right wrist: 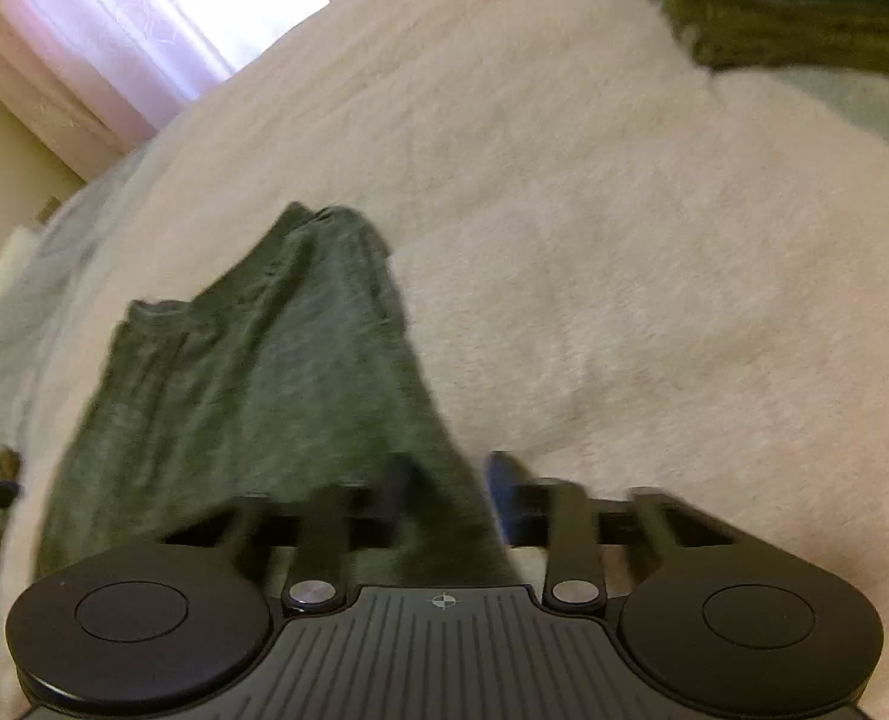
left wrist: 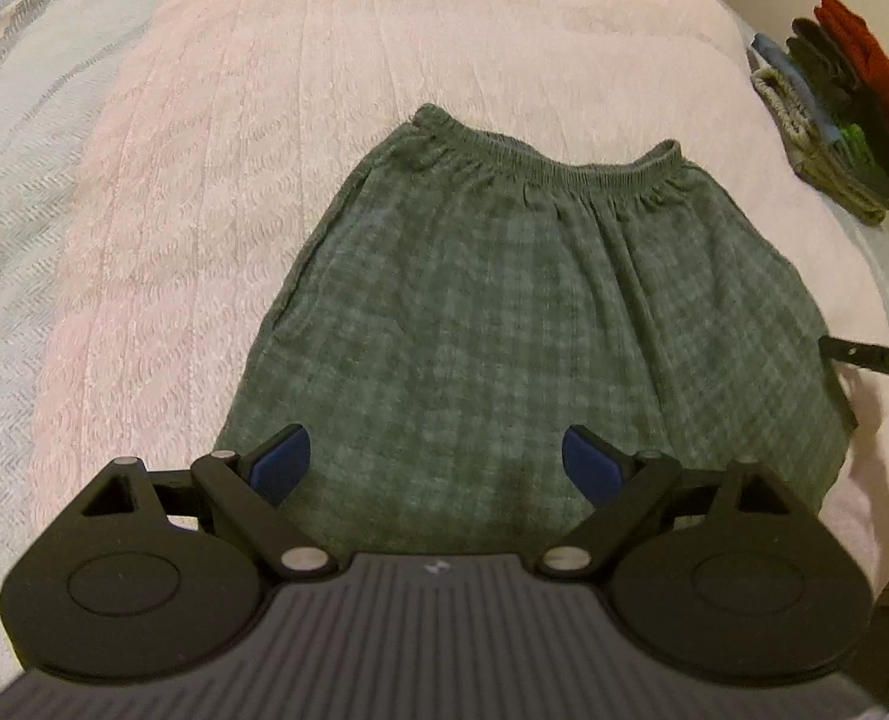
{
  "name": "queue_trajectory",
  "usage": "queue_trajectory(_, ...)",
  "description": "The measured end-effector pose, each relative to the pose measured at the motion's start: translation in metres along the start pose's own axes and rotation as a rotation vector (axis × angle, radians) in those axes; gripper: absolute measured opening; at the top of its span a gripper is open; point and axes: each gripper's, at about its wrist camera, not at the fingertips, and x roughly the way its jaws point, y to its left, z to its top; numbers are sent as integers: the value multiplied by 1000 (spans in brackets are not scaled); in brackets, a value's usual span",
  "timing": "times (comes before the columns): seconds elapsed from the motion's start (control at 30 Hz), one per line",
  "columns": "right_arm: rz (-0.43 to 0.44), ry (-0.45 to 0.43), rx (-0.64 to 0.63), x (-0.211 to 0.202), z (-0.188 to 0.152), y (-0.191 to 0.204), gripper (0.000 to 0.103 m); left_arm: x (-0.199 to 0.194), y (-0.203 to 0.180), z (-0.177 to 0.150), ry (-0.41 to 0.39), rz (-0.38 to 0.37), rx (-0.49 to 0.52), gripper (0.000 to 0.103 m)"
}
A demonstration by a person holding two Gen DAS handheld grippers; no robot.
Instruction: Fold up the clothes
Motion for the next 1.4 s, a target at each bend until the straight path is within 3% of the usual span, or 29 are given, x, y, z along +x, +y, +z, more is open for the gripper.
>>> queue_trajectory(0.03,7,7,13,0,0,3,5,0,5,1,-1,-9,-7,89)
queue_trajectory(0.2,-157,-46,55,-16,-2,53,1,-1,33,2,8,-41,-39,89)
queue_trajectory(0.4,-405,-152,-77,-23,-17,225,0,-13,77,2,9,-79,-59,89)
queue_trajectory(0.7,-358,-119,-447,77,-91,471,1,-50,155,1,-16,-107,-118,89)
queue_trajectory(0.73,-321,-68,-481,94,-106,485,3,-53,164,-1,-19,-108,-125,89)
queue_trajectory(0.77,-302,-20,-496,108,-119,493,23,-57,172,-3,-22,-108,-131,89)
queue_trajectory(0.8,-288,17,-496,118,-133,499,43,-58,180,-6,-22,-104,-138,89)
queue_trajectory(0.83,-281,27,-486,120,-143,501,85,-58,187,-9,-19,-98,-145,89)
queue_trajectory(0.87,-264,14,-466,114,-151,498,89,-58,193,-12,-14,-92,-153,89)
queue_trajectory(0.93,-233,-10,-412,101,-165,491,88,-54,203,-21,0,-90,-176,88)
queue_trajectory(1.0,-226,-5,-233,83,-173,460,88,-50,209,-30,16,-114,-199,84)
queue_trajectory(1.03,-222,-3,-144,73,-176,444,88,-48,210,-34,28,-134,-210,78)
queue_trajectory(1.13,-232,-37,161,34,-196,388,71,-41,207,-46,70,-213,-244,56)
queue_trajectory(1.2,-249,-80,358,5,-210,349,71,-36,200,-51,93,-294,-257,47)
queue_trajectory(1.33,-217,-169,664,-37,-240,286,64,-24,172,-58,133,-386,-169,44)
queue_trajectory(1.4,-206,-201,734,-42,-252,270,64,-17,158,-61,141,-398,-121,44)
